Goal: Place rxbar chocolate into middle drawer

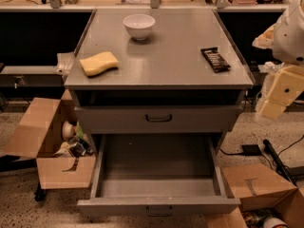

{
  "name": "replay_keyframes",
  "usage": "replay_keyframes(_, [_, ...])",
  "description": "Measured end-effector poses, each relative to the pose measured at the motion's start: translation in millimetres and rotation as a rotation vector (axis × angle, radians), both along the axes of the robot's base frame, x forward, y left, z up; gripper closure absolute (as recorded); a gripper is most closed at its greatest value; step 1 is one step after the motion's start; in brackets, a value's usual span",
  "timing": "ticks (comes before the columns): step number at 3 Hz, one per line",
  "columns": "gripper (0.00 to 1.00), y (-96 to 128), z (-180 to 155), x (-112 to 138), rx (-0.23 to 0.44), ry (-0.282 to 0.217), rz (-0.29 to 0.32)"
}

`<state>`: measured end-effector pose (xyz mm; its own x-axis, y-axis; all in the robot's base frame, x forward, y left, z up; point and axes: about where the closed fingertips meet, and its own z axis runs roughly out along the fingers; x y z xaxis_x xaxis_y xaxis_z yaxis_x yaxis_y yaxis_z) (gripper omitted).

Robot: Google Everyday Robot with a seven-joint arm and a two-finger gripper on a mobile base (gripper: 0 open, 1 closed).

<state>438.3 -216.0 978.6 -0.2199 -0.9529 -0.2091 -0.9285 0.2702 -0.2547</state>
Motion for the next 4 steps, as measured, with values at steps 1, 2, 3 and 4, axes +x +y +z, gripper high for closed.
replay_keyframes(1, [0.0,0.1,0.6,0.5,0.001,-0.003,-0.001])
replay_keyframes(2, [0.0,-7.1,-7.8,24.5,0.078,-0.027,-0.038])
replay_keyframes(3, [0.0,-15.4,-22.1,77.3,0.272,-0.053,-0.113])
replay_keyframes(4, [0.0,-13.0,-34.2,117.3,0.409,-0.063,-0.144])
